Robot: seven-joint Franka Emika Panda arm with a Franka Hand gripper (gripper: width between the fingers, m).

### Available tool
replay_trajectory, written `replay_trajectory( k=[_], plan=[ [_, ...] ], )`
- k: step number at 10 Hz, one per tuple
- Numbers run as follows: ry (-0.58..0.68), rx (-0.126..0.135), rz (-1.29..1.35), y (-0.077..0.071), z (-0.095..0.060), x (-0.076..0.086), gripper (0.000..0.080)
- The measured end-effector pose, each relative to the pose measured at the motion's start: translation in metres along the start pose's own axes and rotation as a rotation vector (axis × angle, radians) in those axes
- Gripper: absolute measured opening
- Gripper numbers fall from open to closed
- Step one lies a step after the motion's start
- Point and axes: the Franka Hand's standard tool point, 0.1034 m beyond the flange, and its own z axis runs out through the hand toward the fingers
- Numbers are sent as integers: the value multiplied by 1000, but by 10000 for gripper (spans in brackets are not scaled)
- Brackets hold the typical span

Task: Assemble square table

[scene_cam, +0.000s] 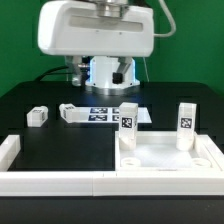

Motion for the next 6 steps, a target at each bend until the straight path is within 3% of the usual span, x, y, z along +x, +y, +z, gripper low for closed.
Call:
replay_trajectory(
  k=[2,6],
  plan=[
    [-16,26,147,2,10,-17,649],
    [-33,35,172,-2,10,-15,649]
  ],
)
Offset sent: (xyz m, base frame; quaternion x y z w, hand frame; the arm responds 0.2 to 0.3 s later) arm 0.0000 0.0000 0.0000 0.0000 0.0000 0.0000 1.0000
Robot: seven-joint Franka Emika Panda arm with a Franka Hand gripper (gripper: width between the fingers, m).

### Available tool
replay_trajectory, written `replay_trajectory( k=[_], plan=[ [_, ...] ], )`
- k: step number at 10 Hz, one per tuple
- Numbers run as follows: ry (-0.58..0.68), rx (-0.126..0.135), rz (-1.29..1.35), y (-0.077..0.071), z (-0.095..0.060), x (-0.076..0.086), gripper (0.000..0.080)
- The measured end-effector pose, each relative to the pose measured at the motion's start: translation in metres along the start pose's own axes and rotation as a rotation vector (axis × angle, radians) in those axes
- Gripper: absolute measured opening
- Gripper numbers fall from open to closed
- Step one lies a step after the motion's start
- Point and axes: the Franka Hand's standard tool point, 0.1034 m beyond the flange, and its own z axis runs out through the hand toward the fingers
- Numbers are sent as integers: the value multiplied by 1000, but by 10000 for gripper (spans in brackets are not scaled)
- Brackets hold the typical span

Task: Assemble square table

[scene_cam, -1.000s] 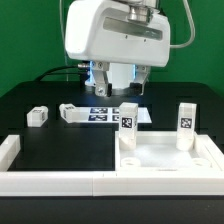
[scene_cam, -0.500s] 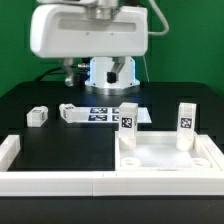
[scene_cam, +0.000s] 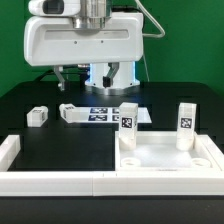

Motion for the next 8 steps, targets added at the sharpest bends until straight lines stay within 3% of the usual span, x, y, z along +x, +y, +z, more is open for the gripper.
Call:
replay_trajectory(
  k=[2,3,4,6,7,8],
  plan=[
    [-13,5,1,-2,3,-4,649],
    [-101,46,4,-12,14,-25,649],
    [-178,63,-18,-17,21,-45,649],
    [-418,126,-23,-27,47,-99,649],
    [-443,127,-33,-29,55,-101,649],
    [-483,139,-40,-32,50,-98,649]
  ],
)
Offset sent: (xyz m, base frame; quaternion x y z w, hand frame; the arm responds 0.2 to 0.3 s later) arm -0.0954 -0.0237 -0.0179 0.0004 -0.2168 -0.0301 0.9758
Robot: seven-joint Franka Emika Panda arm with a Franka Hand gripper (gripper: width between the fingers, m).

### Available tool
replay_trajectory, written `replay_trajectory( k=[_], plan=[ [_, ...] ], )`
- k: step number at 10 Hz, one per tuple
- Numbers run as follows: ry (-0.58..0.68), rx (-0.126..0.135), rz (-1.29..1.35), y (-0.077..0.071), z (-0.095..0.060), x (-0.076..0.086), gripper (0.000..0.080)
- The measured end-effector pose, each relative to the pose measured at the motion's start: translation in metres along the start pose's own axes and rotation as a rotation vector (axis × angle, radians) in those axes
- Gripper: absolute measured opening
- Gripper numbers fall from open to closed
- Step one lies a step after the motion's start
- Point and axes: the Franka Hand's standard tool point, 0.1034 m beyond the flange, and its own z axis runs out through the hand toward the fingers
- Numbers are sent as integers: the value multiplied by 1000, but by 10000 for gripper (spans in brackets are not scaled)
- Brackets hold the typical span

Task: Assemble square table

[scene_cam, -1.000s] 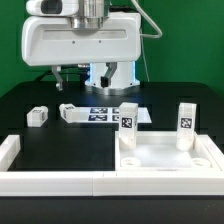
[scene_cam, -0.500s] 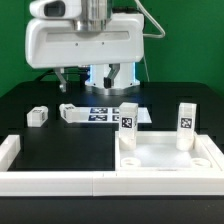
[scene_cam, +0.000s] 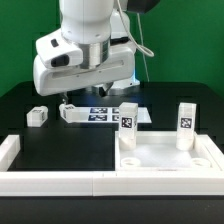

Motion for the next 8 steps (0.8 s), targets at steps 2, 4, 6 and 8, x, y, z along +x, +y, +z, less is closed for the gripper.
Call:
replay_trajectory(
  k=[2,4,6,8],
  plan=[
    [-103,20,-11,-4,2,2,649],
    [-231,14,-35,0,23,-3,649],
    [-397,-82,-45,3,65,-40,649],
    [-391,-79,-59,1,71,-41,649]
  ],
)
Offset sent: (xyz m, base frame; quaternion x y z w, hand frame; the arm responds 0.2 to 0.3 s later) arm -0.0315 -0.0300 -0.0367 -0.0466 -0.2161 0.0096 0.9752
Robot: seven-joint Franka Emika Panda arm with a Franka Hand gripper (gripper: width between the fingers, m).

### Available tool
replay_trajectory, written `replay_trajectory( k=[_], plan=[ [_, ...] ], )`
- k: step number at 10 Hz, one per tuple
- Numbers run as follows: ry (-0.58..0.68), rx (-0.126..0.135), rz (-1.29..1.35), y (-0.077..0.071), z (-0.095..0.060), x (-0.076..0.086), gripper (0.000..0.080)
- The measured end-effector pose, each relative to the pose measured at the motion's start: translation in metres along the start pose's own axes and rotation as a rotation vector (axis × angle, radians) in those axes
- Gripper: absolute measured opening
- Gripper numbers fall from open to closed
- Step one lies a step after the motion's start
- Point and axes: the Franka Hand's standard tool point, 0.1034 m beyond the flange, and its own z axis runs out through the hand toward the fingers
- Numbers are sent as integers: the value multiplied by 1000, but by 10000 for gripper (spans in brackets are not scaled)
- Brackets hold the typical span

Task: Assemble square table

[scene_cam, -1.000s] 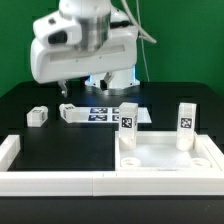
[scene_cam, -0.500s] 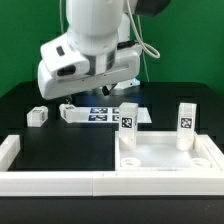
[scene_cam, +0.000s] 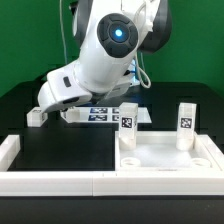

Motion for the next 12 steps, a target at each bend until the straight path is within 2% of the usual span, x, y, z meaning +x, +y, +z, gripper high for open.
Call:
replay_trajectory(
  k=[4,6,8,9,10,12],
  plan=[
    [3,0,3,0,4,0,649],
    [1,23,23,-1,43,-11,649],
    [-15,37,28,-2,54,-11,649],
    [-14,35,25,-3,53,-11,649],
    [-14,34,24,-3,53,-11,611],
    [-14,34,23,-3,53,-11,339]
  ],
)
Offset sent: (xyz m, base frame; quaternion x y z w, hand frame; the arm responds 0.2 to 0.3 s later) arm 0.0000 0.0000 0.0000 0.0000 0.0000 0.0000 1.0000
